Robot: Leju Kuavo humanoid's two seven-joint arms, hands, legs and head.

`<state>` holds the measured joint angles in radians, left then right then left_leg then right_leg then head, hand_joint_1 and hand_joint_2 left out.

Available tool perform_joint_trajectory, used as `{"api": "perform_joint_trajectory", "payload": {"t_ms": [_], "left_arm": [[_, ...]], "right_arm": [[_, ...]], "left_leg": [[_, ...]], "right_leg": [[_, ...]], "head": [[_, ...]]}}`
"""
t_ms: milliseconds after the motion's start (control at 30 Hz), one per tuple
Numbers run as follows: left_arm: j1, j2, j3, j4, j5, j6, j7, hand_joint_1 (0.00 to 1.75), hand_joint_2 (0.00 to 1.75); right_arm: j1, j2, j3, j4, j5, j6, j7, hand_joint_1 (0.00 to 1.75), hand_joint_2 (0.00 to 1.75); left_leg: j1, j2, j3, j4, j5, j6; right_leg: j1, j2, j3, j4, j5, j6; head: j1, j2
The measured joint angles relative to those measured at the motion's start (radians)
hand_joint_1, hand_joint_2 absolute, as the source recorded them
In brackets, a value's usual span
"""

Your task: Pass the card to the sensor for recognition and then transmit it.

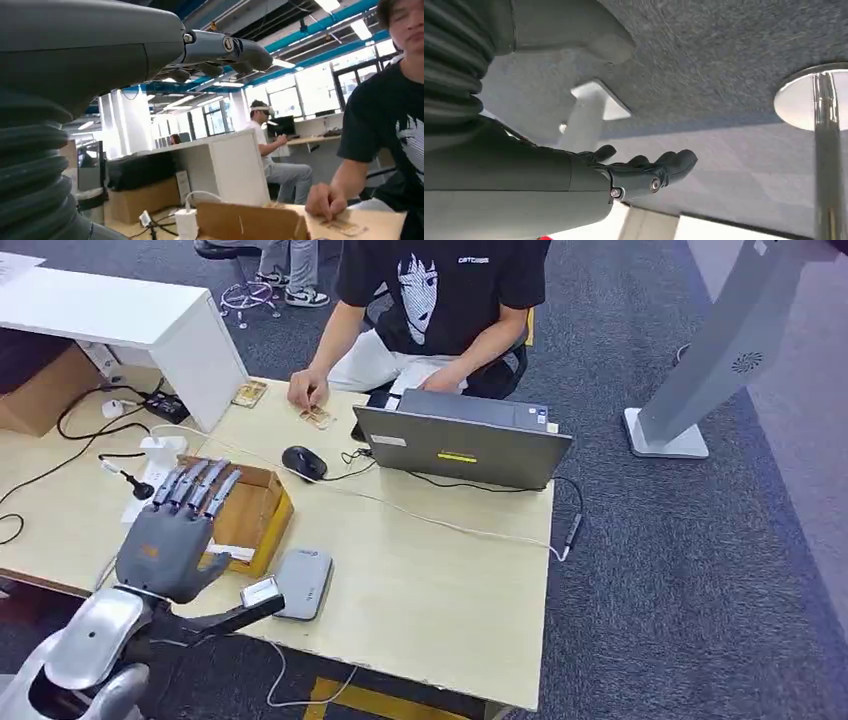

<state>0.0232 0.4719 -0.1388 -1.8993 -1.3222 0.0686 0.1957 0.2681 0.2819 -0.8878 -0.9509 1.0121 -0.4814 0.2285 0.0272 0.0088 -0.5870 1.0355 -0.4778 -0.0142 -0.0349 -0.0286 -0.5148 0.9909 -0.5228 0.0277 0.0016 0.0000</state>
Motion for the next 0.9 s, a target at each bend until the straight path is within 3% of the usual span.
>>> {"api": "perform_joint_trajectory", "payload": {"t_ms": [433, 900], "left_arm": [[0.120, 0.000, 0.085, -0.032, -0.005, 0.000, 0.011, 0.00, 1.75], [0.151, -0.002, 0.135, -0.032, -0.005, -0.010, 0.021, 0.00, 1.75]], "right_arm": [[0.062, 0.000, 0.134, -0.099, -0.060, 0.000, 0.060, 0.00, 1.75], [0.077, 0.000, 0.168, -0.134, -0.068, 0.000, 0.068, 0.00, 1.75]], "left_leg": [[0.000, 0.000, 0.000, 0.000, 0.000, 0.000], [0.000, 0.000, 0.000, 0.000, 0.000, 0.000]], "right_leg": [[0.000, 0.000, 0.000, 0.000, 0.000, 0.000], [0.000, 0.000, 0.001, 0.000, 0.000, 0.000]], "head": [[0.000, 0.000], [0.000, 0.000]]}}
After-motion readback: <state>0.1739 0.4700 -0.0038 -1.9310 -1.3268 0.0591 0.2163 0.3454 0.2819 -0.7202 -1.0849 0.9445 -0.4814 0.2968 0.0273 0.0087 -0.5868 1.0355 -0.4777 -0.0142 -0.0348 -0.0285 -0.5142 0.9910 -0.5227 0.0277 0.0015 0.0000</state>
